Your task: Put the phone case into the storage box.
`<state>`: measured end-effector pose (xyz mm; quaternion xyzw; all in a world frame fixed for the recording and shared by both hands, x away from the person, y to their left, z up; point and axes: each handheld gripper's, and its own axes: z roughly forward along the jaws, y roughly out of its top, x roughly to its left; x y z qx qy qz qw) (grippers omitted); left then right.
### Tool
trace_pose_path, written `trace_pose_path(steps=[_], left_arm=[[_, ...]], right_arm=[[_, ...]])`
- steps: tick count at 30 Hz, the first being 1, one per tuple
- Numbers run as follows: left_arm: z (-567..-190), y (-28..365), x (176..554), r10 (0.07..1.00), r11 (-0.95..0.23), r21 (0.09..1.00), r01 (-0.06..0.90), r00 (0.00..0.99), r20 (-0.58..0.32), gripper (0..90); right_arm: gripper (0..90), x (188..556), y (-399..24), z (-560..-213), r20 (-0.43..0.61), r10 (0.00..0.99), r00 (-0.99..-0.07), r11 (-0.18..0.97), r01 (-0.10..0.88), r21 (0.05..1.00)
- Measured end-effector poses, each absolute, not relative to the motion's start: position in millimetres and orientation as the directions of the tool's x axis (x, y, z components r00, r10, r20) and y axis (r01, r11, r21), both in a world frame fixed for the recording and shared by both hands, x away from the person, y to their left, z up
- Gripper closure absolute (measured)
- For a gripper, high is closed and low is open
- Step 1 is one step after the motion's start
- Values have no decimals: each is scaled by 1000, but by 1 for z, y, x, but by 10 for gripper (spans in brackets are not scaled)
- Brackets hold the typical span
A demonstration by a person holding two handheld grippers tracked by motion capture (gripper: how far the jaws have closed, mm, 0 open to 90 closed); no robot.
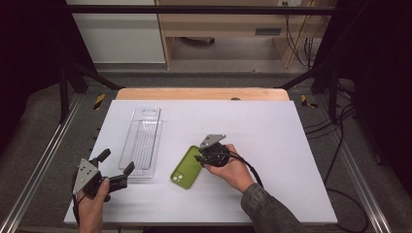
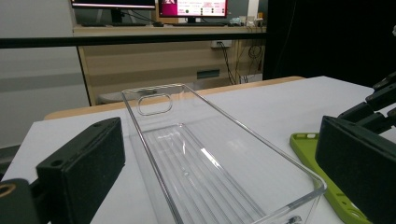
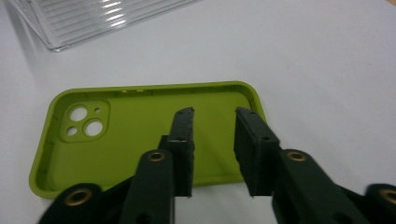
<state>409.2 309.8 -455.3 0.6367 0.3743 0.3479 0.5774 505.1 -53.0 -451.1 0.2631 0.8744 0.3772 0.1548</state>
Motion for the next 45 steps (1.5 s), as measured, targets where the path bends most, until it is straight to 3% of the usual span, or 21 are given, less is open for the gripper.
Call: trace_pose_path(steps=[9,27,45], left_arm=[[-455,309,409,879,-59,996,72,476,18,12],[-456,308,410,876,-65,995,76,481,20,12],[-456,308,410,875,-64,995,78,484,18,12]], right_arm=[[900,513,-58,-455,-76,593,-802,595,372,712],[900,532,-59,-472,-70,614,-786,603,410,684],[900,533,-52,-461,-83,601,-795,685,459,565]])
